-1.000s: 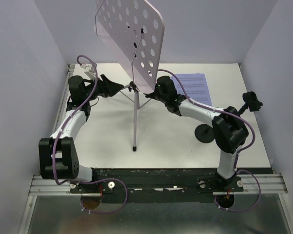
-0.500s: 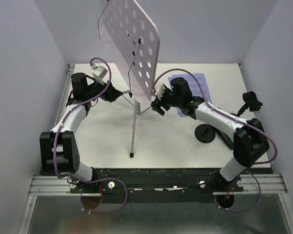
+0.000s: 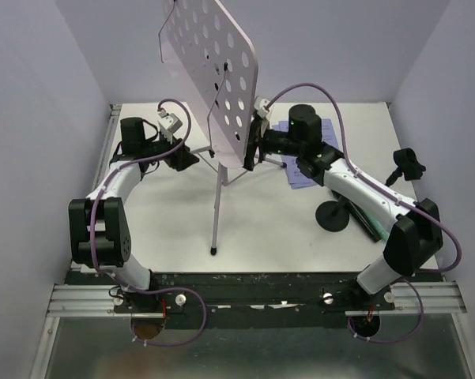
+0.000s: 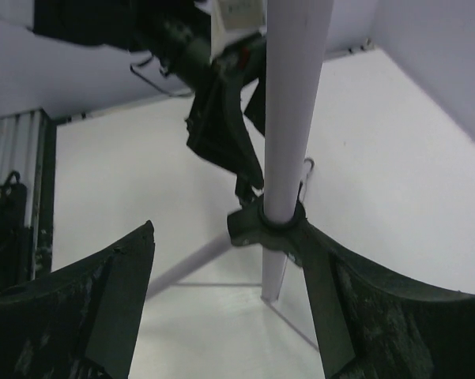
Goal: Pack up the instrument practice props
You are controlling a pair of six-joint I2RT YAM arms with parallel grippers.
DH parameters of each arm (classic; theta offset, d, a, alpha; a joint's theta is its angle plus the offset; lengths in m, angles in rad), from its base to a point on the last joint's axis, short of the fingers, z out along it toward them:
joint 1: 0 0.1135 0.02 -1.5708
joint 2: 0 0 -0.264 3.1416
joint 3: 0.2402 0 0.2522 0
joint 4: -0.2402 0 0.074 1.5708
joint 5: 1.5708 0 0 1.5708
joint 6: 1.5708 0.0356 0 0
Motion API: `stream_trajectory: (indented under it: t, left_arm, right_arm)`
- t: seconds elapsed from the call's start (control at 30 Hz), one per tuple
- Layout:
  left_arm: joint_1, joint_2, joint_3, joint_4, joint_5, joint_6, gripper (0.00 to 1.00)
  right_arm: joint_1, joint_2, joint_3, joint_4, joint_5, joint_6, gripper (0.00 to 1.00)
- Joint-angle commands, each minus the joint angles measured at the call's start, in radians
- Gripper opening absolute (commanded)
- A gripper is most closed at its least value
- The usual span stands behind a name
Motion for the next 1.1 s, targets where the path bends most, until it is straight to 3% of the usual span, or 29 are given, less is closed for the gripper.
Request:
stream_trajectory:
  t: [0.0,0.37,0.5,0.77,1.0,1.07]
  left_arm:
    - [-0.003,0.036,0.045,-0.013,0.069,0.078,0.68]
    - [-0.042,0.12,0.096,0.004,0.024,0.107,0.65]
    - [-0.042,0.136,0.107,0.041,0.014,0.069,0.64]
    - [-0.072,0.16,0.153,-0.001,0.022,0.096,0.57]
    - [-0.074,0.202,0.217,-0.058,0.062,0.148,0.49]
    - [-0.074,0.211,0.234,-0.076,0.08,0.173,0.42]
  right_arm:
    - [-0.001,0.042,0.095,0.181,-0.064,0.218,0.81]
    - [0.037,0.099,0.144,0.222,0.043,0.268,0.74]
    - [0.065,0.112,0.158,0.236,0.196,0.255,0.68]
    - [0.144,0.143,0.196,0.218,0.448,0.151,0.67]
    - [0.154,0.142,0.199,0.178,0.534,0.125,0.5]
    - [0.155,0.142,0.201,0.17,0.528,0.125,0.42]
